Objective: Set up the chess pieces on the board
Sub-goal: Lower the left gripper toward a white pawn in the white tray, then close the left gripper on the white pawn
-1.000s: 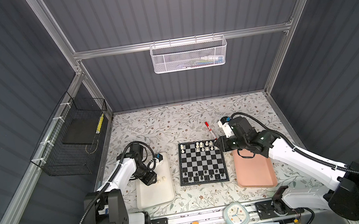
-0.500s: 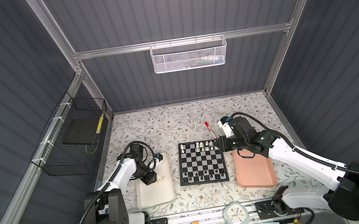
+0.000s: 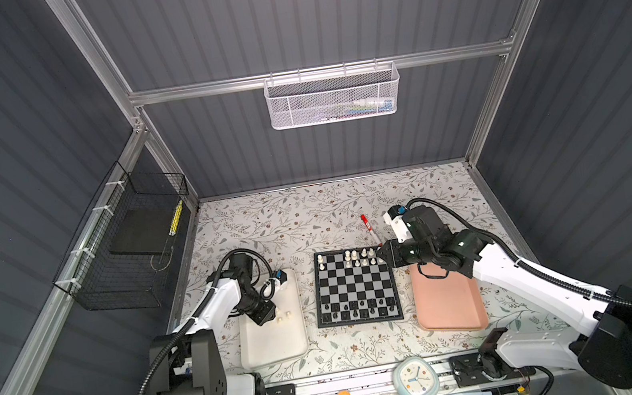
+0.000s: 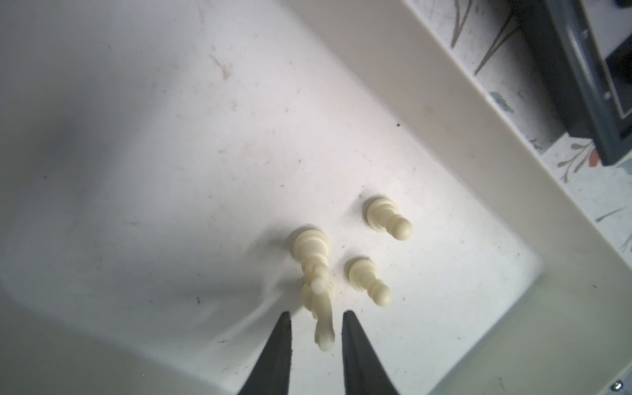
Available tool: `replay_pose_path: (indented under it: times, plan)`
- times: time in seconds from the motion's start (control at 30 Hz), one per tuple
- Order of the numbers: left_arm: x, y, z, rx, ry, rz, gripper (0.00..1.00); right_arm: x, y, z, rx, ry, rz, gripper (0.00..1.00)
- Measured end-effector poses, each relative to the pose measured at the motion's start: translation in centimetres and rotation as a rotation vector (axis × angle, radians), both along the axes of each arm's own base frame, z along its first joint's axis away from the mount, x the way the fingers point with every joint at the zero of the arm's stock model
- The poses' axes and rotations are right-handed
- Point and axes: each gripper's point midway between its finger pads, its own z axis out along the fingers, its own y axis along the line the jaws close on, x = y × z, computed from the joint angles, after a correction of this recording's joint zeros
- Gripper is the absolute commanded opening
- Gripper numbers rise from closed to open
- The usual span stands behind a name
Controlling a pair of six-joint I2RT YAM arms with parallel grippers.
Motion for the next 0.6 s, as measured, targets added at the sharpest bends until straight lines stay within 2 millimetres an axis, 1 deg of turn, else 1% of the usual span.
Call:
replay_pose_path:
  times: [0.17, 0.43, 0.5, 0.6]
  plan:
    - [-0.39, 0.11, -0.38, 0.005, 0.011, 0.000, 0.24, 0.02, 0.03, 0.00, 0.001, 0.000, 0.001, 0.25]
    - [-0.40, 0.15, -0.40, 0.008, 0.010, -0.004, 0.20, 0.10, 0.09, 0.05, 0.003, -0.003, 0.001, 0.25]
    - [-0.41, 0.15, -0.40, 0.008, 0.010, -0.004, 0.18, 0.09, 0.08, 0.03, 0.003, -0.003, 0.001, 0.25]
    - [-0.40, 0.18, -0.41, 0.010, 0.009, -0.005, 0.11, 0.06, 0.07, -0.09, 0.002, -0.001, 0.001, 0.25]
